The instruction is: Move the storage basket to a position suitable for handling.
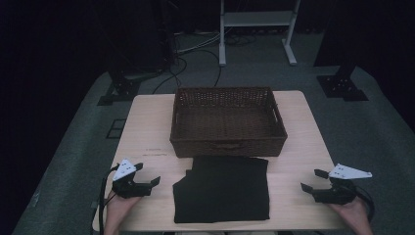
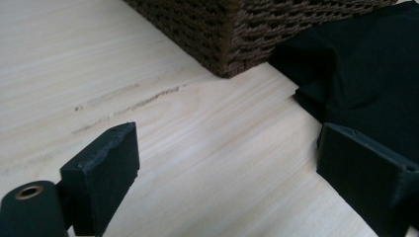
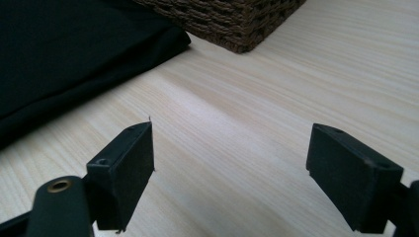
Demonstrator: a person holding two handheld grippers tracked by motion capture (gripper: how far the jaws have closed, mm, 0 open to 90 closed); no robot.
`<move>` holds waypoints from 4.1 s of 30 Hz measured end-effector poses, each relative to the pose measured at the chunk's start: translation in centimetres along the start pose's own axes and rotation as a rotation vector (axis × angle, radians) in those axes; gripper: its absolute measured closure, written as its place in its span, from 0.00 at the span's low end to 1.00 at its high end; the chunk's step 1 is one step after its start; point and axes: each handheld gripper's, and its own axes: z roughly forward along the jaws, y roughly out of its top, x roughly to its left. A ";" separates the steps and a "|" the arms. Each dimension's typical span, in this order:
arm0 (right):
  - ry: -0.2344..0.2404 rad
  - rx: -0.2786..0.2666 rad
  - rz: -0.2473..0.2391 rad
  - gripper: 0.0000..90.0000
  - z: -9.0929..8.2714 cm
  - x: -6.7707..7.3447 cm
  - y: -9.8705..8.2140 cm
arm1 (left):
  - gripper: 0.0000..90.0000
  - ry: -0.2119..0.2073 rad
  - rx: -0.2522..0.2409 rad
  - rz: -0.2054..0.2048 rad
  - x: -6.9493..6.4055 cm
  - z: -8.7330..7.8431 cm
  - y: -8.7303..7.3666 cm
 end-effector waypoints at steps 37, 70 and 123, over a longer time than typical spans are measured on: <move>0.077 0.048 -0.183 0.19 -1.1 3.8 5.1 | 0.08 -0.077 0.035 0.198 -2.7 -1.4 3.8; 0.202 0.121 -0.351 0.18 0.5 7.4 10.4 | 0.03 -0.175 0.086 0.321 -6.4 -0.2 7.5; 0.332 0.276 -0.520 0.17 5.5 11.8 15.0 | 0.03 -0.317 0.221 0.450 -10.8 3.7 11.2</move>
